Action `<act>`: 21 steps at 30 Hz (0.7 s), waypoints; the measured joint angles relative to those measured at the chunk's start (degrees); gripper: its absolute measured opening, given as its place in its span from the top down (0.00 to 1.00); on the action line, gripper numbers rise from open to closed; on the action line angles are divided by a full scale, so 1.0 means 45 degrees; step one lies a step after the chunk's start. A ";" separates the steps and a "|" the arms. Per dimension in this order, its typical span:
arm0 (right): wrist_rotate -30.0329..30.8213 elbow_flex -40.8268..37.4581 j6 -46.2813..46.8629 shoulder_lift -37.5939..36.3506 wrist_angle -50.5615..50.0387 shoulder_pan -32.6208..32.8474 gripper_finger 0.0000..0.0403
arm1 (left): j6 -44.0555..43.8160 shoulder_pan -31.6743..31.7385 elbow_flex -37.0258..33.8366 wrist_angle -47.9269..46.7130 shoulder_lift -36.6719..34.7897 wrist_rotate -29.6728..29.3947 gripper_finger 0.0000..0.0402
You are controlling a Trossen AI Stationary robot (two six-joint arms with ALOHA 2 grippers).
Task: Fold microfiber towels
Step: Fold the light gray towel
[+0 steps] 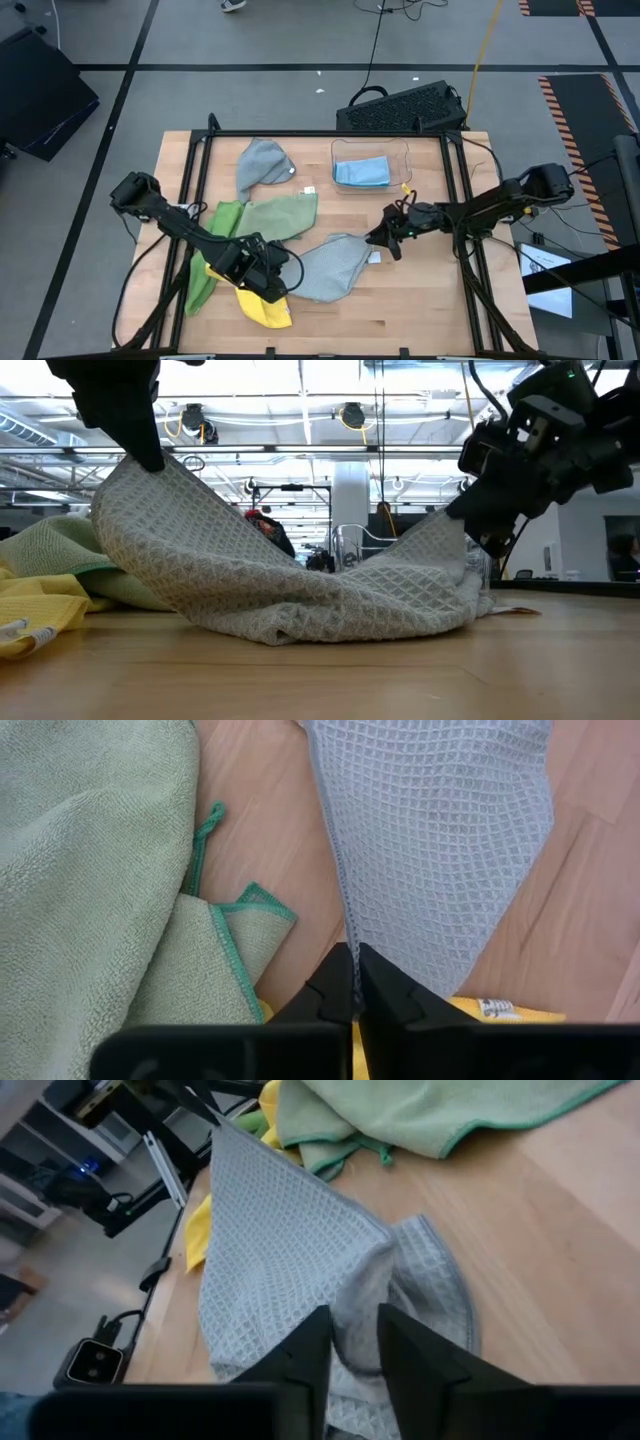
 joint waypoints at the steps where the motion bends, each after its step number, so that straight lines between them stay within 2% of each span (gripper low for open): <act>1: -0.0003 0.0000 0.0129 0.0130 0.0120 0.0000 0.85 | 0.0003 0.0000 0.0000 0.0000 0.0000 0.0000 0.98; 6: -0.0036 -0.0005 0.0647 0.0431 0.0509 0.0002 0.98 | 0.0003 0.0000 0.0000 0.0000 0.0000 0.0005 0.99; 12: -0.0988 0.0257 0.1935 -0.1000 -0.0111 0.0094 0.99 | -0.0253 -0.0010 0.0325 -0.0032 -0.0098 0.0509 0.98; 15: -0.0820 0.1020 0.1962 -0.2255 -0.2145 0.0477 1.00 | 0.0057 -0.0029 0.1046 -0.0052 -0.0160 0.0659 0.99; 21: 0.0875 0.4097 0.0614 -0.4319 -0.8644 0.1453 1.00 | 0.1441 -0.0004 0.2997 -0.0371 -0.0155 0.0290 0.99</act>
